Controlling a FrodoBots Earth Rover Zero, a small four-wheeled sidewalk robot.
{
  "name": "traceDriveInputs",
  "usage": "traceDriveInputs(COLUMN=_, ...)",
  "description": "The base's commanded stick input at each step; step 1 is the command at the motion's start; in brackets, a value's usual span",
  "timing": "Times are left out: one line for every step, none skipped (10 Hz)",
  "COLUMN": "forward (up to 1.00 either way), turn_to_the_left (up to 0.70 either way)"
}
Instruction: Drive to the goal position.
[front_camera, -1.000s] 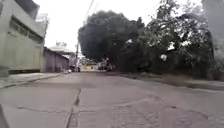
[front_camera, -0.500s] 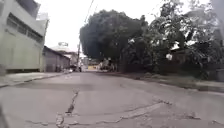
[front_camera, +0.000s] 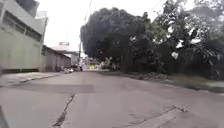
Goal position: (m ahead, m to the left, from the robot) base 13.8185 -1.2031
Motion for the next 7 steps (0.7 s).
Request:
traceDriveInputs(forward=0.7, turn_to_the_left=-0.03)
traceDriveInputs(forward=0.7, turn_to_the_left=0.0)
traceDriveInputs(forward=0.7, turn_to_the_left=0.0)
traceDriveInputs(forward=0.7, turn_to_the_left=0.0)
traceDriveInputs(forward=0.7, turn_to_the_left=0.0)
traceDriveInputs(forward=0.7, turn_to_the_left=-0.08)
traceDriveInputs(forward=0.7, turn_to_the_left=-0.34)
